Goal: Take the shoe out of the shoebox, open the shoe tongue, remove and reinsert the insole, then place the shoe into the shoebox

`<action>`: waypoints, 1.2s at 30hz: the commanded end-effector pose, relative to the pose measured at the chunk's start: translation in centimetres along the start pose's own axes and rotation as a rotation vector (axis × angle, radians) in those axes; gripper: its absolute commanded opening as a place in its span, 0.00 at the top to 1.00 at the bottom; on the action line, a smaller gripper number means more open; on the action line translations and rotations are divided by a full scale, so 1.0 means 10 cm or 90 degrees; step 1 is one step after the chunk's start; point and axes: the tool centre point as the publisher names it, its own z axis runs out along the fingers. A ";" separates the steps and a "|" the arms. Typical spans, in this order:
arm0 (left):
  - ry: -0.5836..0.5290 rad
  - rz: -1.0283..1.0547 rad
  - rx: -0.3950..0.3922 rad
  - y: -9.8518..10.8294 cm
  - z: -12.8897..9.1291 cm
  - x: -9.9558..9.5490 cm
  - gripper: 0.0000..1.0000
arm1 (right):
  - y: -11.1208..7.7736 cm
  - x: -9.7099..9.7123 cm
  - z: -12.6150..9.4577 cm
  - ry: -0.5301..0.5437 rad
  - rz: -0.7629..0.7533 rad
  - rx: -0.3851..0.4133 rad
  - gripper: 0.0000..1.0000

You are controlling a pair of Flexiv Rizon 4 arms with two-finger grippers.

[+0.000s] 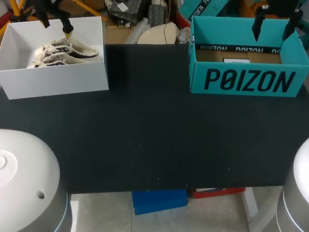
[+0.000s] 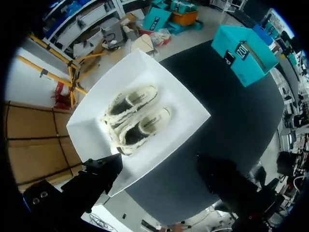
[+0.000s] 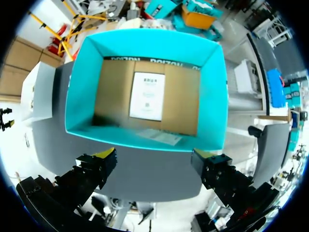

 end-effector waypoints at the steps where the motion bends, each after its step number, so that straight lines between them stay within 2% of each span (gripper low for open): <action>1: -0.122 0.659 0.150 0.25 -0.04 -0.02 0.00 | 0.01 0.00 0.00 0.000 0.000 0.001 0.00; 2: -0.151 0.673 0.150 0.32 -0.03 -0.04 0.00 | 0.01 0.00 0.00 0.000 0.000 0.001 0.00; 5: -0.162 0.718 0.160 0.32 -0.03 -0.04 0.00 | 0.01 0.00 0.00 0.000 0.000 0.001 0.00; 13: -0.162 0.718 0.160 0.32 -0.03 -0.04 0.00 | 0.01 0.00 0.00 0.000 0.000 0.001 0.00; 15: -0.135 0.699 0.154 0.32 0.08 -0.01 0.00 | 0.01 0.00 0.00 0.000 0.000 0.001 0.00; 17: -0.113 0.694 0.153 0.29 0.14 -0.06 0.46 | 0.01 0.00 0.00 0.000 0.000 0.001 0.00; 18: -0.110 0.690 0.150 0.28 0.16 -0.08 0.52 | 0.01 0.00 0.00 0.000 0.000 0.001 0.00; 19: -0.100 0.712 0.132 0.25 0.19 -0.13 0.52 | 0.01 0.00 0.00 0.000 0.000 0.001 0.00; 21: -0.098 0.721 0.117 0.20 0.25 -0.20 0.35 | 0.01 0.00 0.00 0.000 0.000 0.001 0.00; 22: -0.105 0.726 0.116 0.18 0.28 -0.25 0.32 | 0.01 0.00 0.00 0.000 0.000 0.001 0.00; 24: -0.101 0.711 0.104 0.13 0.35 -0.34 0.32 | 0.01 0.00 0.00 0.000 0.000 0.001 0.00; 26: -0.099 0.694 0.096 0.09 0.44 -0.44 0.47 | 0.01 0.00 0.00 0.000 0.000 0.001 0.00; 27: -0.097 0.682 0.089 0.06 0.48 -0.49 0.49 | 0.01 0.00 0.00 0.000 0.000 0.001 0.00; 32: -0.080 0.664 0.075 -0.06 0.72 -0.60 0.45 | 0.01 0.00 0.00 0.000 0.000 0.001 0.00; 36: -0.077 0.658 0.058 -0.18 0.92 -0.63 0.45 | 0.01 0.00 0.00 0.000 0.000 0.001 0.00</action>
